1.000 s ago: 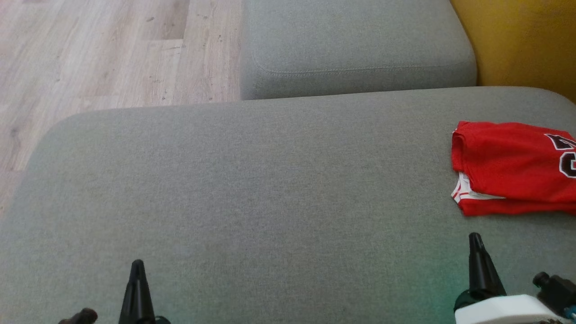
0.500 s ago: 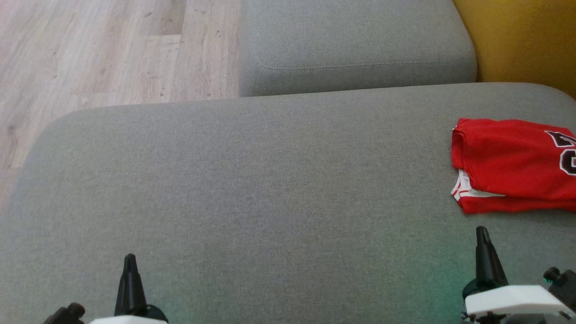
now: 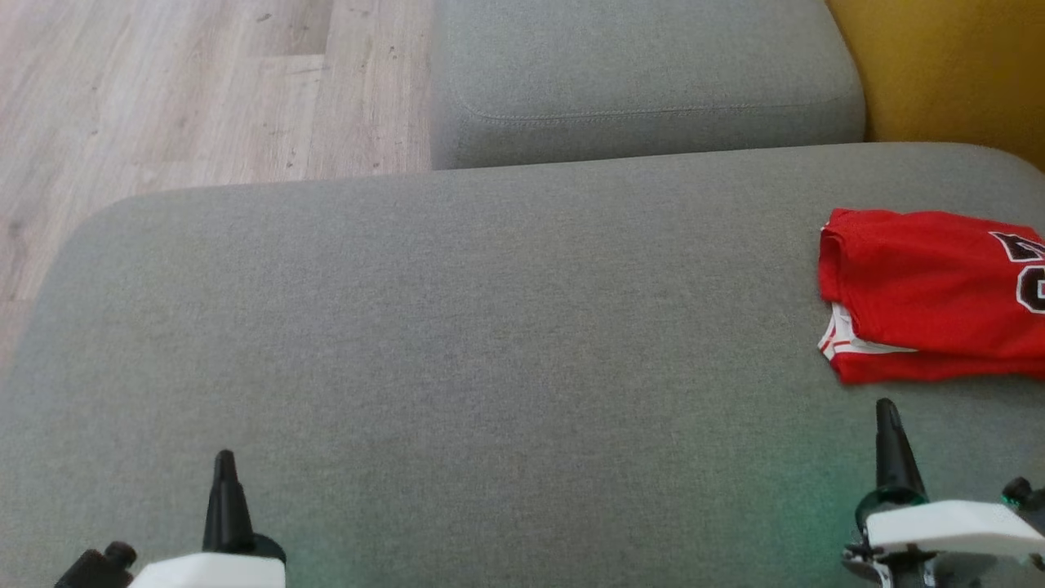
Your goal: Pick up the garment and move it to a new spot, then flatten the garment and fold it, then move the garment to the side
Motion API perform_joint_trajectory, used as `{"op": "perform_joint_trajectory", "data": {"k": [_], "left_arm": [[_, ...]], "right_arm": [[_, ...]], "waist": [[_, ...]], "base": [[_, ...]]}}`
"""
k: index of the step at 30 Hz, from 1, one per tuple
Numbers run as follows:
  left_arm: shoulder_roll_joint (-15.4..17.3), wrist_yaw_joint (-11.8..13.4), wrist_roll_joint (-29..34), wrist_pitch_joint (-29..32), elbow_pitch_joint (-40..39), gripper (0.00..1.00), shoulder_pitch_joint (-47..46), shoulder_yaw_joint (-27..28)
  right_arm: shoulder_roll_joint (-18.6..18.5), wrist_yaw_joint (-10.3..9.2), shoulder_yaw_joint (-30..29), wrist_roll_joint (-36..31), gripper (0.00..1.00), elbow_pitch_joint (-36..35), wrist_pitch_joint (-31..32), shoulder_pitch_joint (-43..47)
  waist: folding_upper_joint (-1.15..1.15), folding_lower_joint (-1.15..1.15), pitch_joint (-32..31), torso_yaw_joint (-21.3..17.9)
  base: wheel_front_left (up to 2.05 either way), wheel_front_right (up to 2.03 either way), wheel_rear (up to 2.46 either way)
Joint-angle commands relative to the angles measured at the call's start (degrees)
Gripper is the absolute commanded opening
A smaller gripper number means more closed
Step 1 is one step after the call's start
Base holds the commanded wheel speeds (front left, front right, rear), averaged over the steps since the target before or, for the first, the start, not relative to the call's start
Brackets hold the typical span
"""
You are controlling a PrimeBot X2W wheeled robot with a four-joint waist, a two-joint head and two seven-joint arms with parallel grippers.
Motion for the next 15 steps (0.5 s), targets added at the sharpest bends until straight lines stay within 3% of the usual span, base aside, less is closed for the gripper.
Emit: {"op": "perform_joint_trajectory", "data": {"k": [1,15], "left_arm": [[0.8,-0.4,-1.2,0.2,-1.6,0.0,-3.3,1.6],[0.8,-0.9,-11.1,2.6,-0.3,0.0,-5.8,2.9]], "right_arm": [[-1.2,0.23,0.4,1.4,0.0,-1.6,0.3,-3.6],[-1.2,0.28,-0.7,11.2,0.0,-0.7,2.5,-5.8]], "waist": [[0.0,-0.01,0.0,0.0],[0.0,-0.01,0.7,-0.2]], "base": [[0.0,0.0,0.0],[0.0,0.0,0.0]]}}
